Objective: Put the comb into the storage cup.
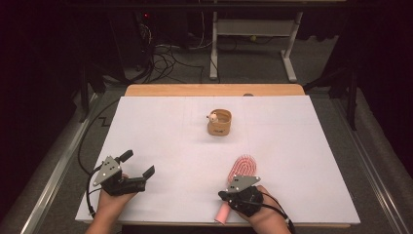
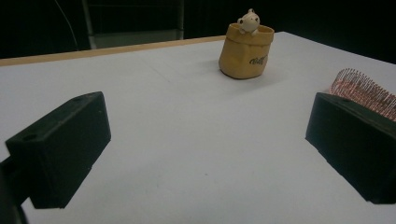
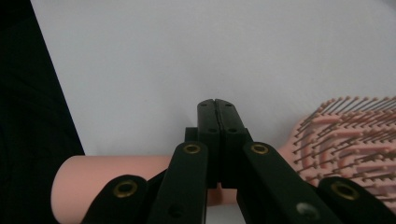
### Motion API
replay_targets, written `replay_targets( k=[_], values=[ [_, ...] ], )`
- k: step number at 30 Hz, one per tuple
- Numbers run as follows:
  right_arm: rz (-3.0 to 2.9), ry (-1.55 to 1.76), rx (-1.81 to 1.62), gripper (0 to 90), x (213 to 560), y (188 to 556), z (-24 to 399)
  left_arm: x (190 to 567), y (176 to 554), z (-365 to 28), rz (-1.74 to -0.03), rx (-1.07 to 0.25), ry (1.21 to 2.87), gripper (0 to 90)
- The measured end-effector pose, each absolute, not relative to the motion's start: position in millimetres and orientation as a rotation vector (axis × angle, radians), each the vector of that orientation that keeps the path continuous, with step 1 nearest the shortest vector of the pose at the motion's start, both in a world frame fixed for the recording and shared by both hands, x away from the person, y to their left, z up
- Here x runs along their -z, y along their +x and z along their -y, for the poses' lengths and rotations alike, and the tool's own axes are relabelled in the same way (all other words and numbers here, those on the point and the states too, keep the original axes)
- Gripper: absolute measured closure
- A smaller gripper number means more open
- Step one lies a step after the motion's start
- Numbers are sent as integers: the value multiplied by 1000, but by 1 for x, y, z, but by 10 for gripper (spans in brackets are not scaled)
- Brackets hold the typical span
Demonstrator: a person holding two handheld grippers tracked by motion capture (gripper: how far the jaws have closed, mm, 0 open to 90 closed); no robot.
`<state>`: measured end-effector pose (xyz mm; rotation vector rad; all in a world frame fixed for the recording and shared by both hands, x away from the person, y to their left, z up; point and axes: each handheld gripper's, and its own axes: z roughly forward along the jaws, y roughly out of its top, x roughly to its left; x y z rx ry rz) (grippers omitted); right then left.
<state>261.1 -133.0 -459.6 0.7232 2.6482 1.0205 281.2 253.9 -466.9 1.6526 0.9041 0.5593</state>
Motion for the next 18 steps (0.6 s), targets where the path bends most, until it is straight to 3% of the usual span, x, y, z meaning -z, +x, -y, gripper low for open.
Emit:
replay_targets(
  k=[18],
  values=[
    [-2669,807,-989,900,459,265,175,467,282,-254,-904,-559,1651,7]
  ],
)
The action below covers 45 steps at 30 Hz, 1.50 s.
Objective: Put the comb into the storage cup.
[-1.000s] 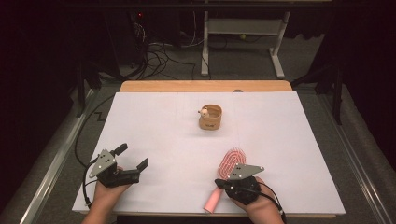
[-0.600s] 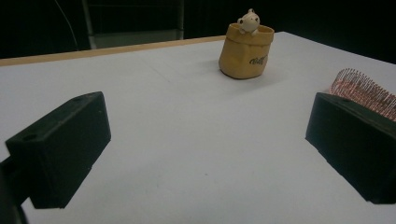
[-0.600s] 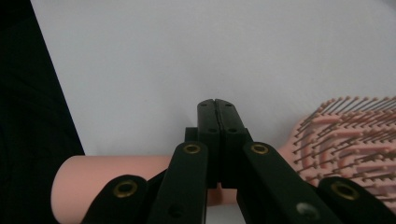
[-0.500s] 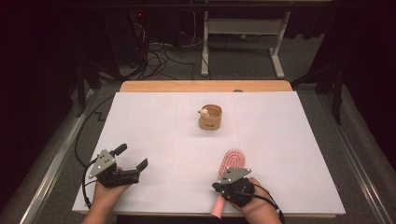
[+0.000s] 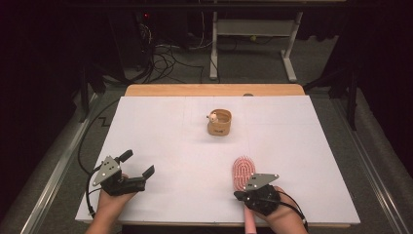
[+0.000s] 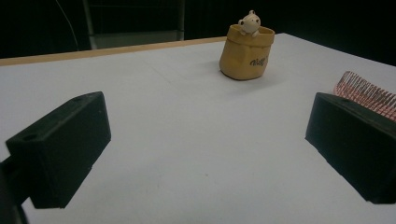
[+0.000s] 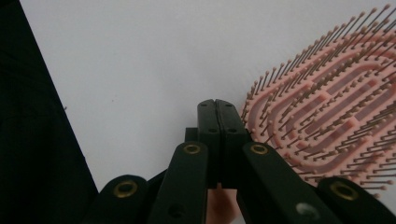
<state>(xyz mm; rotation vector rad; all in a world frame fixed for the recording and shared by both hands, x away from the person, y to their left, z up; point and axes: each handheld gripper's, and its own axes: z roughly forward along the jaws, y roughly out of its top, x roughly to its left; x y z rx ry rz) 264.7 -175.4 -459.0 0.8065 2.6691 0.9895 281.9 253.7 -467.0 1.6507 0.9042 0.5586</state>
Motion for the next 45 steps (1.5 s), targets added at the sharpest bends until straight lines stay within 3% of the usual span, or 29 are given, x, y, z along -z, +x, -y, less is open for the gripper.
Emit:
replay_targets(
  k=[45],
  values=[
    [-2555,866,-835,900,458,278,209,469,284,-252,-912,-553,1687,8]
  ],
)
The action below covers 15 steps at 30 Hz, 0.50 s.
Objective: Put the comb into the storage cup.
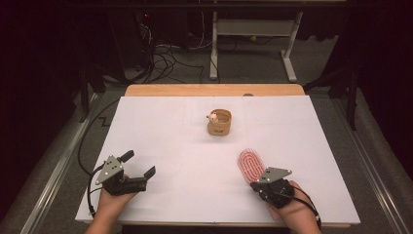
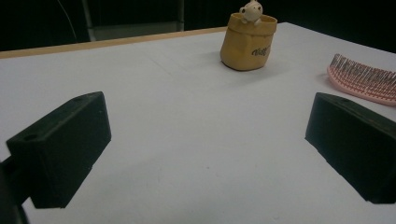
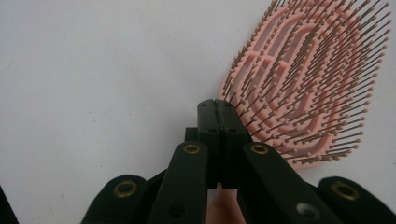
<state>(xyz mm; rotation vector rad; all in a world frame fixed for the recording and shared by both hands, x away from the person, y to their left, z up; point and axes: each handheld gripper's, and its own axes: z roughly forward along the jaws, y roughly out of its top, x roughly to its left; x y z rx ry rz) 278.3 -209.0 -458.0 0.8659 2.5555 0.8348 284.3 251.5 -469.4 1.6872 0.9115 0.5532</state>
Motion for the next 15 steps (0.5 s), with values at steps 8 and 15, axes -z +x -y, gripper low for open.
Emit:
replay_targets(
  k=[8,15],
  values=[
    [-2550,873,-834,900,458,281,212,470,286,-250,-909,-550,1691,8],
    [-2542,869,-874,900,456,279,211,470,286,-250,-908,-551,1700,8]
  ],
)
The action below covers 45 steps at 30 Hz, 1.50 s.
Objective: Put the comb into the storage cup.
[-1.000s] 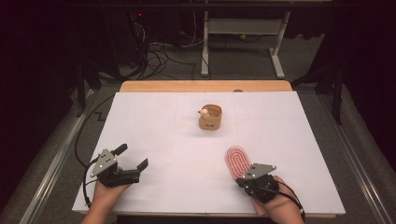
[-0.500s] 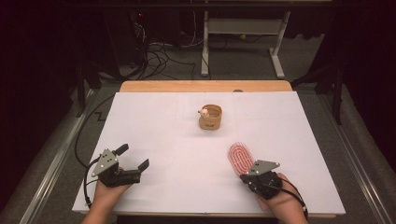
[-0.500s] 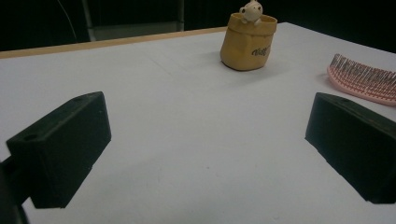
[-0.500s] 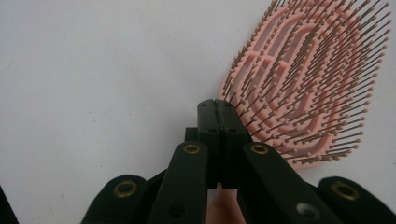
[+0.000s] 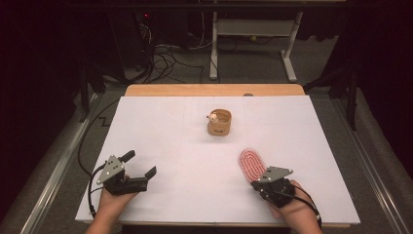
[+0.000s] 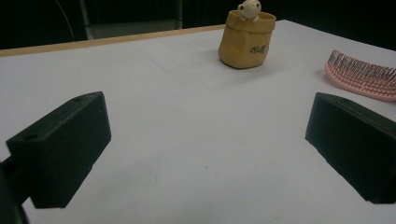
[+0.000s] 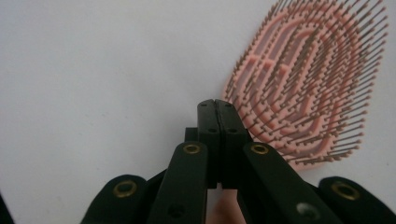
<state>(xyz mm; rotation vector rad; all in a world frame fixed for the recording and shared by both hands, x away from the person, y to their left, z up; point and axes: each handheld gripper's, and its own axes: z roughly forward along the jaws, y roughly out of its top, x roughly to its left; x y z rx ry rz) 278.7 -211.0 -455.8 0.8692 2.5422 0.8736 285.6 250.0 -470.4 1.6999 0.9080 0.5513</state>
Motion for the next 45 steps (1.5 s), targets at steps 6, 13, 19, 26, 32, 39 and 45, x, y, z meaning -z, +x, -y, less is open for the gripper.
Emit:
replay_targets(
  k=[6,13,19,26,32,39,45],
  values=[
    [-2459,912,-1063,856,446,275,215,471,286,-249,-909,-566,1710,8],
    [-2310,1041,-1240,746,441,277,233,471,286,-250,-915,-565,1713,8],
    [-2189,1128,-1263,626,440,279,245,471,287,-250,-922,-545,1715,8],
    [-2122,1209,-1280,508,443,281,255,471,287,-250,-927,-516,1714,8],
    [-2090,1225,-1276,376,444,279,258,471,287,-250,-924,-534,1708,9],
    [-2060,1236,-1256,203,445,280,256,471,287,-250,-922,-536,1705,9],
    [-2052,1248,-1233,96,447,281,255,471,287,-250,-922,-538,1708,9]
  ],
)
